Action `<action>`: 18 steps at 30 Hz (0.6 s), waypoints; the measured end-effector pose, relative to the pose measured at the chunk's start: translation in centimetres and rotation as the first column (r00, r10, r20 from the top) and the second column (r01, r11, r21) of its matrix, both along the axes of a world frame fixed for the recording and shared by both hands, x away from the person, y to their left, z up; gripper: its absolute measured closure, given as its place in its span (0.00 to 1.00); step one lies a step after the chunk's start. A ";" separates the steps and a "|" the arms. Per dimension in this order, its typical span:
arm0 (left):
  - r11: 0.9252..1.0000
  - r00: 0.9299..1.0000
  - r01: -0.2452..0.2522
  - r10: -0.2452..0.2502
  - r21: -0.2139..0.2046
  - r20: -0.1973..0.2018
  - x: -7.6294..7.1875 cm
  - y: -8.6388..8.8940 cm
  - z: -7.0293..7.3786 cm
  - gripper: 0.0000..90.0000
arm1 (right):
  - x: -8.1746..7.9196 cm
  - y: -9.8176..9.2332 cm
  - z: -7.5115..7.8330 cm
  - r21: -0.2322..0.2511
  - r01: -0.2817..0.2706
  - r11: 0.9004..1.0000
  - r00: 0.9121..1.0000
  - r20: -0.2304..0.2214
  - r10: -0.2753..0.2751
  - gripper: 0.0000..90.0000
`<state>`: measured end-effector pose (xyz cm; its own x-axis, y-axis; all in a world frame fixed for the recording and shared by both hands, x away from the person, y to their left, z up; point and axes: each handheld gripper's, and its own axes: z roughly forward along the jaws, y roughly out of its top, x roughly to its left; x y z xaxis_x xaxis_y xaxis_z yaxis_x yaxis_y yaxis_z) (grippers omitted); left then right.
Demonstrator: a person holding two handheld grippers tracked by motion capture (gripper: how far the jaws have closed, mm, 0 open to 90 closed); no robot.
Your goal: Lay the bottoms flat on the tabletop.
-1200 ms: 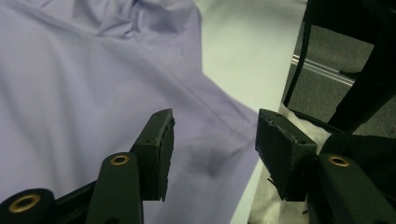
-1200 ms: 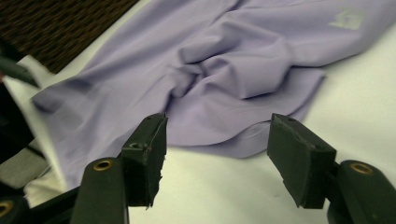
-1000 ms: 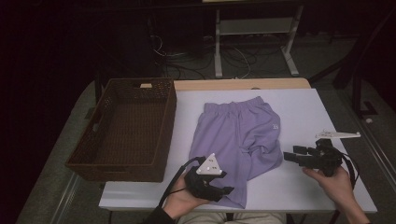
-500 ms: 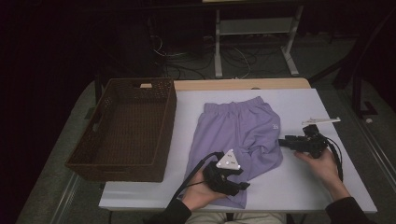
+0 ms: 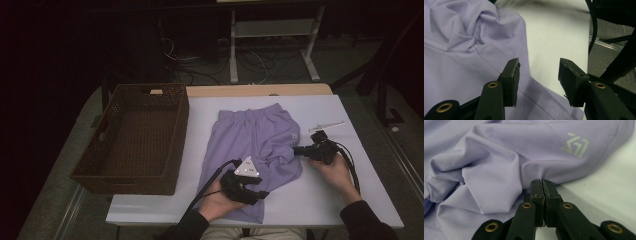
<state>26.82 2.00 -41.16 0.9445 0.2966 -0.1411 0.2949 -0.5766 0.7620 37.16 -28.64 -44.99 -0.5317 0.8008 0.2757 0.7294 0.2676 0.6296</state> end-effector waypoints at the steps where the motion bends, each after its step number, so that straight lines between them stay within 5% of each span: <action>1: 1.000 1.000 0.004 -0.004 -0.002 -0.002 0.1 -0.1 0.0 0.58 | -0.1 -0.2 0.1 0.003 0.009 1.000 1.000 -0.006 -0.009 0.97; 8: 0.999 0.999 0.040 -0.040 0.005 -0.013 0.5 -1.6 -0.7 0.62 | -2.1 -2.8 1.6 0.045 0.090 0.995 0.996 -0.011 -0.090 0.98; 18: 0.992 0.997 0.056 -0.061 0.115 0.044 1.5 -4.4 -2.6 0.65 | -3.1 -5.2 1.7 0.104 0.153 0.983 0.988 -0.011 -0.152 0.98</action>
<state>28.31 -2.40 -43.74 0.9655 0.2522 -0.0647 0.2235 -0.6751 0.7030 34.04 -33.80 -43.27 -0.4045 0.8393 0.3632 0.7585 0.0861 0.6459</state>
